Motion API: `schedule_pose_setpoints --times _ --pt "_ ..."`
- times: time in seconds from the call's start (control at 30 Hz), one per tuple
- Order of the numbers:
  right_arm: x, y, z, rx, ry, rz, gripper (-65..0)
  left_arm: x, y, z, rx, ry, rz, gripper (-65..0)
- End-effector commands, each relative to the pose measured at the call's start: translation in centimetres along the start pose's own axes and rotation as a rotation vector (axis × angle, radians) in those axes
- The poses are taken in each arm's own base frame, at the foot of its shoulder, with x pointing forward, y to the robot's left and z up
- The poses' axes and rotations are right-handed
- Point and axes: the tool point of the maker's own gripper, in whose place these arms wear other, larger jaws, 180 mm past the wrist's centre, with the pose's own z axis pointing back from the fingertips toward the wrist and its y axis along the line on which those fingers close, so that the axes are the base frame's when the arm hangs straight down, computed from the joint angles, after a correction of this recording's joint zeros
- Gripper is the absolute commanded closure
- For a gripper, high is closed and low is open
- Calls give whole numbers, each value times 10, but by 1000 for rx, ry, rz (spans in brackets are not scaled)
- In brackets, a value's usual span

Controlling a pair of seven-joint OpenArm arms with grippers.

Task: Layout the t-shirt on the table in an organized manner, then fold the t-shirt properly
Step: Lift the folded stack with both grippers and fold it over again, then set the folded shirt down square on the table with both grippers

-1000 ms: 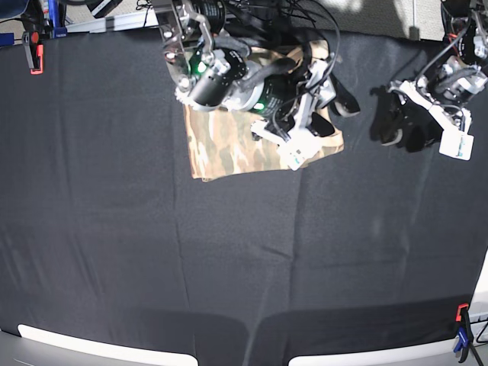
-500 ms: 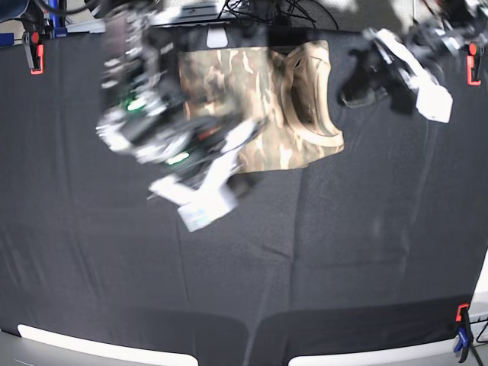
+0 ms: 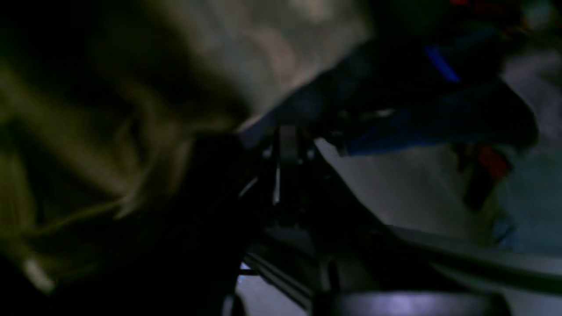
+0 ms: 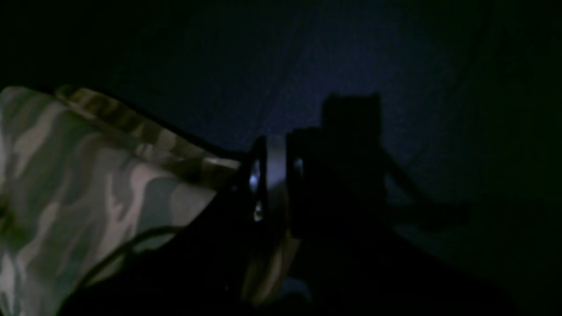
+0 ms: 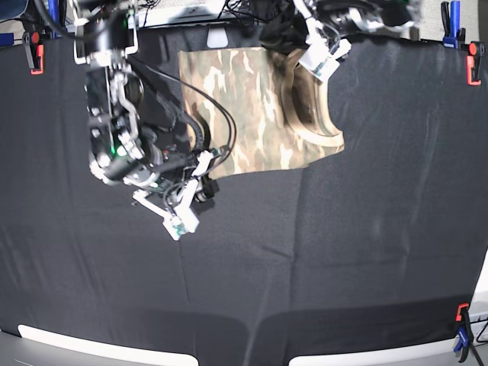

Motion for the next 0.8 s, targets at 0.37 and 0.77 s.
schedule_pose_setpoints --times 0.37,0.77 --pt "-10 -22 -1 -14 86 95 0 8 104 -27 235 75 -5 0" --pt "-69 9 14 139 183 63 0 130 198 7 496 -193 -115 0"
